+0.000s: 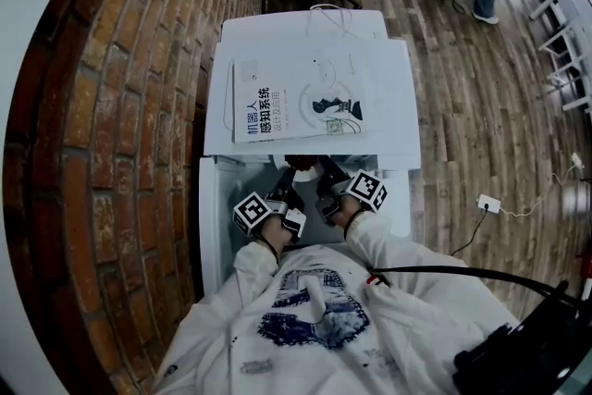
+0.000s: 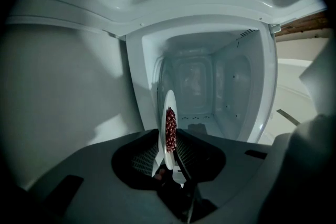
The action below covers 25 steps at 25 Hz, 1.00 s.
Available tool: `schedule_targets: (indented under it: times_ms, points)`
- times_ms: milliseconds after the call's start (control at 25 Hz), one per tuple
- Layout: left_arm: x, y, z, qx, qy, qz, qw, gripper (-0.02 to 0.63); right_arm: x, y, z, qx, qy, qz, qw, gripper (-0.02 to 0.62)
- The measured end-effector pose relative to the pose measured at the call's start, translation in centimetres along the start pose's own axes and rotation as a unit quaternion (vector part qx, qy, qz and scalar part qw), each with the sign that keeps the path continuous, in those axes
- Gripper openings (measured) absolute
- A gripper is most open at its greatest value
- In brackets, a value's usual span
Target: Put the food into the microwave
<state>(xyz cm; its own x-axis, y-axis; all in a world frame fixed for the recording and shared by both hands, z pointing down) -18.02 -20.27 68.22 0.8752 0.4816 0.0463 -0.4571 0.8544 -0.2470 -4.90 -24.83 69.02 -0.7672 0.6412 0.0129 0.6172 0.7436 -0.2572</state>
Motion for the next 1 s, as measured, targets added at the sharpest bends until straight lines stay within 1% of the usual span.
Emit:
schedule_targets:
  times_ms: [240, 360, 400, 480, 520, 1000]
  points:
    - [2.5, 1.2, -0.5, 0.015, 0.003, 0.036, 0.9992, 0.093, 0.1, 0.2, 0.3, -0.002, -0.002, 0.001, 1.000, 0.026]
    - [3.3, 1.1, -0.6, 0.011, 0.005, 0.052, 0.9986, 0.091, 0.3, 0.1, 0.3, -0.003, -0.002, 0.004, 1.000, 0.026]
    - [3.4, 1.1, -0.4, 0.008, 0.004, 0.054, 0.9985, 0.086, 0.3, 0.1, 0.2, -0.003, -0.002, 0.004, 1.000, 0.026]
    - [3.5, 1.0, -0.2, 0.005, 0.002, 0.056, 0.9984, 0.039, 0.3, 0.1, 0.2, -0.004, -0.001, 0.003, 1.000, 0.026]
    - [3.5, 0.9, -0.3, 0.006, -0.001, 0.057, 0.9983, 0.026, 0.3, 0.1, 0.2, -0.004, -0.002, 0.003, 1.000, 0.026]
    - [3.3, 0.7, -0.6, 0.022, 0.011, 0.052, 0.9984, 0.021, 0.5, 0.7, 0.0, -0.005, 0.000, 0.015, 1.000, 0.031]
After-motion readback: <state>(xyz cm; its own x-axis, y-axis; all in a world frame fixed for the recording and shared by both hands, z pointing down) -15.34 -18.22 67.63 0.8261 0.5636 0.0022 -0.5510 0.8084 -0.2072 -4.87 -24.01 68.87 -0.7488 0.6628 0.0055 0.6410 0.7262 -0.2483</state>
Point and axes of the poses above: the fingertips, and each gripper's own axes: y backward along the fingers, z to its left, x out of its underside, the point moved 3 cm from there along y, backward along the fingers, and after that the axes turned 2 degrees about -y, right-handed, at the moved point
